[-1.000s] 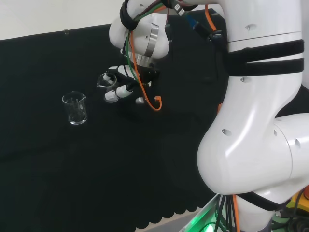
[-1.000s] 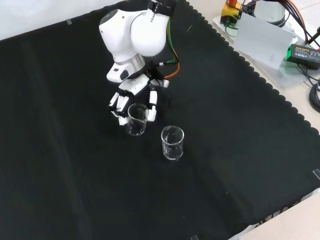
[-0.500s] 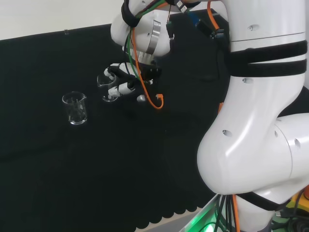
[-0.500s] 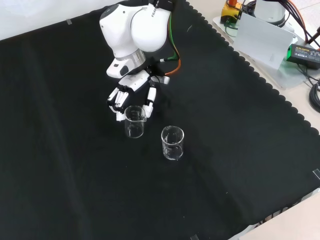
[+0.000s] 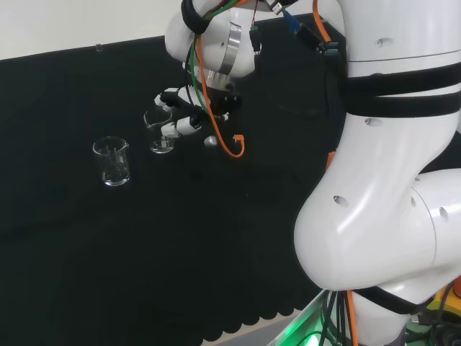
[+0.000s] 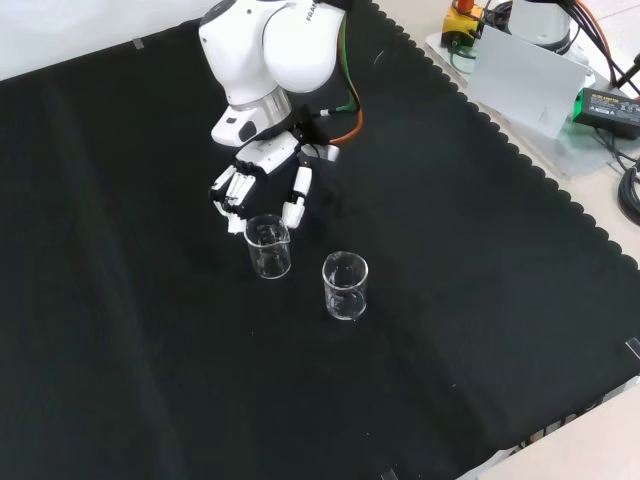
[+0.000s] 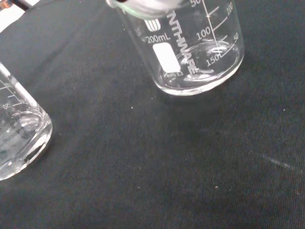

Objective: Place the beaker back on the table.

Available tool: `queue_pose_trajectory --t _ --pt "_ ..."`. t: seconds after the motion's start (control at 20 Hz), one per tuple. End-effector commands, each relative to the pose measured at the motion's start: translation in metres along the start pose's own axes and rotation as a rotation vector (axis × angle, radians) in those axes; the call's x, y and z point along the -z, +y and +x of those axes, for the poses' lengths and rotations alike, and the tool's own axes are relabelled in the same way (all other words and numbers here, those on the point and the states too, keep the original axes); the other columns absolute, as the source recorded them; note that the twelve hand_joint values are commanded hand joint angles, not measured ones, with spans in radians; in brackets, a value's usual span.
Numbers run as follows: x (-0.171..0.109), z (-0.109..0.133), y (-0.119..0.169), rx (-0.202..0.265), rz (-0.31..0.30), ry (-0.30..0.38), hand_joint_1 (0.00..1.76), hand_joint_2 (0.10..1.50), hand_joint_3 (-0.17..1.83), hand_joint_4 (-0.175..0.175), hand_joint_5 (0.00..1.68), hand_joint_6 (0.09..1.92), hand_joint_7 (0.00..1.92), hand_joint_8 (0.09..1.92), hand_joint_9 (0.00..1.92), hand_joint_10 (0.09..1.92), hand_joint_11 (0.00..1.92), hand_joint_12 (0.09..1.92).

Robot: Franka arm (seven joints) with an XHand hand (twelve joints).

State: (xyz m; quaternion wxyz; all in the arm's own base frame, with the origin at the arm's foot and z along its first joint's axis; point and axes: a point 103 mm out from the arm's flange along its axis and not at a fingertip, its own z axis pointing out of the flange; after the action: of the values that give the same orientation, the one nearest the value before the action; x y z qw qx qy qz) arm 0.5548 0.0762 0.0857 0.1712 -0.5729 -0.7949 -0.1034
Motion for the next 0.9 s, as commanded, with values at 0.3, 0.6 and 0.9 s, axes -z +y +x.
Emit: queue_pose_trajectory --t 0.3,0.6,0.9 --pt "0.030 0.004 -0.022 -0.038 -0.041 -0.023 0.96 0.97 -0.17 -0.098 0.36 0.29 0.31 0.72 0.36 0.78 0.02 1.41" --pt "0.047 0.005 -0.046 -0.057 -0.063 -0.030 0.96 0.97 -0.17 -0.098 0.36 0.29 0.31 0.73 0.36 0.78 0.02 1.41" --pt "0.056 0.008 -0.067 -0.077 -0.075 -0.041 0.96 0.97 -0.17 -0.099 0.37 0.29 0.32 0.73 0.37 0.79 0.02 1.41"
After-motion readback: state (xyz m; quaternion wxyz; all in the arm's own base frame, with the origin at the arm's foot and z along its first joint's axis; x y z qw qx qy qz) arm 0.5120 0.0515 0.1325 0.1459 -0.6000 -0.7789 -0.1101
